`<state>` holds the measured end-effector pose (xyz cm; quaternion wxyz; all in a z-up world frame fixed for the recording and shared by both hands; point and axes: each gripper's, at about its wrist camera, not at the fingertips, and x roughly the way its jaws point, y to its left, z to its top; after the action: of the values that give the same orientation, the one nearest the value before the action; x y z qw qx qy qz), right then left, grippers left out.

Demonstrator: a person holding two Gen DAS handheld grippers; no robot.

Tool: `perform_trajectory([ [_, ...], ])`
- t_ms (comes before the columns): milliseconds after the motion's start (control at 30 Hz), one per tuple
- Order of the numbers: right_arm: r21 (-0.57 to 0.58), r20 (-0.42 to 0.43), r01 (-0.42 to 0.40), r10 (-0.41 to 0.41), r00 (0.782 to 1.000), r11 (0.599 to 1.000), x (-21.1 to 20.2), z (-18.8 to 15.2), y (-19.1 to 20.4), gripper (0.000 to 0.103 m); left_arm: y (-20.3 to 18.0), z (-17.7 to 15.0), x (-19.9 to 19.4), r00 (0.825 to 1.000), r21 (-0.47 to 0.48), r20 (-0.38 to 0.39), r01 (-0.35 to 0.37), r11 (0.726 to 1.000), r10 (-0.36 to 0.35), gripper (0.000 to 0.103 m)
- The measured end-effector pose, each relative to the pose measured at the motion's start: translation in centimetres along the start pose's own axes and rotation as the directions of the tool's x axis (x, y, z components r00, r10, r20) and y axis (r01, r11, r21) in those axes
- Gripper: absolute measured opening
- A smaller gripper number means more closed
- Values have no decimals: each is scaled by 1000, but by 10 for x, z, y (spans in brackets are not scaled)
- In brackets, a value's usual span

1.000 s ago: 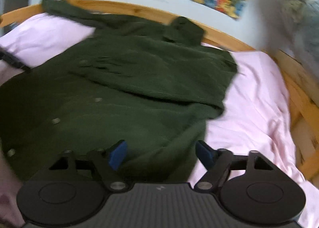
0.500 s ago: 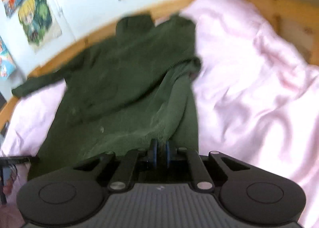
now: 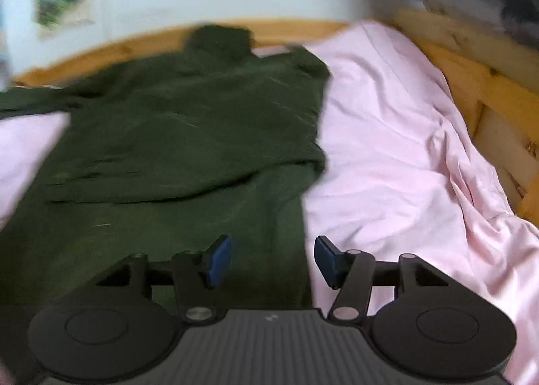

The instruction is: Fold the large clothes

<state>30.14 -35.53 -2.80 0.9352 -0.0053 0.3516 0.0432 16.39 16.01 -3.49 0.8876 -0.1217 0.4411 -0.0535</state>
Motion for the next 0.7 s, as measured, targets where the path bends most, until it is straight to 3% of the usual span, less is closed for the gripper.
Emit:
perform_trajectory([
  [33,32,-28,-14,14,1000,999,17,-1,-2,25,-1,0,3,1000,-9,-8,5,1000,-5,75],
  [67,63,-52,-36,39,998,997,25,-1,-8,10,-4,0,5,1000,-6,-18,14,1000,-14,64],
  [100,110,-57,-56,63,996,992,28,-3,-14,5,-9,1,7,999,14,-35,28,1000,-27,56],
  [133,162,-40,-83,90,995,983,25,-7,-22,4,-13,2,10,998,29,-56,35,999,-34,37],
  [167,216,-4,-104,107,994,971,15,-6,-31,4,-18,3,12,996,39,-79,33,999,-29,26],
  [233,345,92,-170,147,985,923,-11,-1,-58,3,-30,6,9,997,58,-71,-17,998,22,11],
  [300,418,159,-237,186,970,877,-35,-5,-84,3,-36,11,-12,999,34,-27,-36,999,37,10],
  [333,429,156,-225,173,972,875,-35,-11,-90,3,-37,13,-23,999,35,-4,-36,999,36,9],
  [400,478,90,-190,167,982,858,-16,-29,-104,3,-36,17,-42,999,24,36,-38,999,37,9],
  [467,496,42,-185,189,981,848,-2,-48,-106,3,-28,17,-41,999,-14,11,-53,998,54,9],
  [500,472,45,-178,178,983,863,-6,-51,-101,5,-23,15,-35,999,-35,-2,-43,998,43,9],
  [567,409,33,-178,180,983,895,-22,-50,-86,19,-19,10,-20,998,-43,-40,-41,998,39,10],
  [633,330,-12,-211,227,974,920,-41,-48,-70,59,-15,7,-17,999,-58,-28,-37,998,36,14],
  [700,274,-48,-250,273,961,929,-64,-53,-62,65,-13,4,-20,1000,-58,-25,-4,998,3,24],
])
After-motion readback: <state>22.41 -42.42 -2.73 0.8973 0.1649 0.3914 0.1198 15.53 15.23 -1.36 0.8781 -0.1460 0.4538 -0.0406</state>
